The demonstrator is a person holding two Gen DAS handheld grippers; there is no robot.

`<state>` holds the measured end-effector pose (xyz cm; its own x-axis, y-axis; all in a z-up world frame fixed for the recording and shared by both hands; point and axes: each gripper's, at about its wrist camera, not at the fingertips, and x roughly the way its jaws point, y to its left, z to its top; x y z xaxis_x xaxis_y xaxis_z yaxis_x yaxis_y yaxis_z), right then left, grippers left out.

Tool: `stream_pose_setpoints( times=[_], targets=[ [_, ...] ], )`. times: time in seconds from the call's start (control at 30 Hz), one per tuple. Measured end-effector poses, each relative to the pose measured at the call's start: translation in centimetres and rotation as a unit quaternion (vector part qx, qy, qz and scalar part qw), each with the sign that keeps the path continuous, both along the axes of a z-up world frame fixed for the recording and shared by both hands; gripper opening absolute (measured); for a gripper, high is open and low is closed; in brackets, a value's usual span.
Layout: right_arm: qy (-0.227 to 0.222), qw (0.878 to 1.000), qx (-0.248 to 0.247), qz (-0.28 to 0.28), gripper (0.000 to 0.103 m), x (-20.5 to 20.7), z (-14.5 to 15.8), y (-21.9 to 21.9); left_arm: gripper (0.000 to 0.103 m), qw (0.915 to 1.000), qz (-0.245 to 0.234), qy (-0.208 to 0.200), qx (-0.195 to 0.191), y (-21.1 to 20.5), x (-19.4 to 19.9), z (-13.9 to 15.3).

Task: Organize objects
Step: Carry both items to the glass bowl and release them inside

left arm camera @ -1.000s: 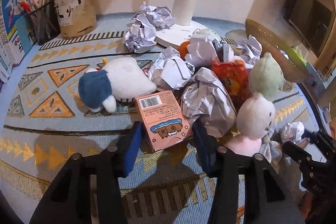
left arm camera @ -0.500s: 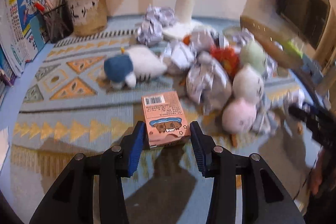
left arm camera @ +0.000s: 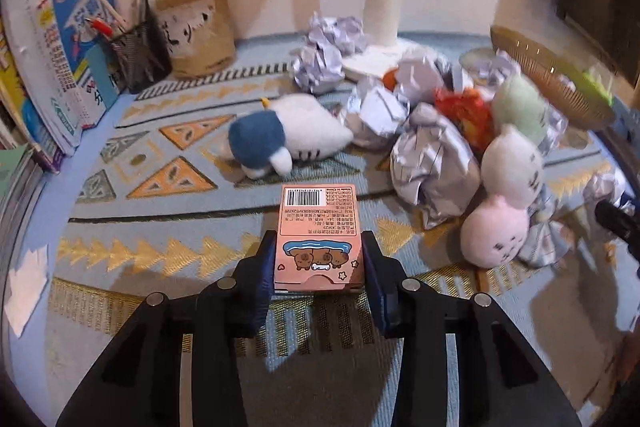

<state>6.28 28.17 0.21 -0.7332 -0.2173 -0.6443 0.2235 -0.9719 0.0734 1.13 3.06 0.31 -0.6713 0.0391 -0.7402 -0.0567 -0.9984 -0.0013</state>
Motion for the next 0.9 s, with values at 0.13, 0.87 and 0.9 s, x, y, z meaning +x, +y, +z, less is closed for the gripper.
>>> stream_pose_setpoints(
  times=[0.13, 0.87, 0.9],
  targets=[
    [0.009, 1.0, -0.008, 0.003, 0.049, 0.6, 0.4, 0.2, 0.037, 0.9983, -0.012, 0.044, 0.038, -0.6, 1.0, 2.9],
    [-0.012, 0.984, -0.127, -0.123, 0.059, -10.5, 8.2, 16.9, 0.038, 0.9691, -0.237, 0.055, 0.039, 25.4, -12.2, 11.6],
    [-0.013, 0.984, -0.118, -0.135, 0.067, -10.9, 8.2, 17.3, 0.04, 0.967, -0.245, 0.053, 0.044, 26.0, -12.3, 11.5]
  ],
)
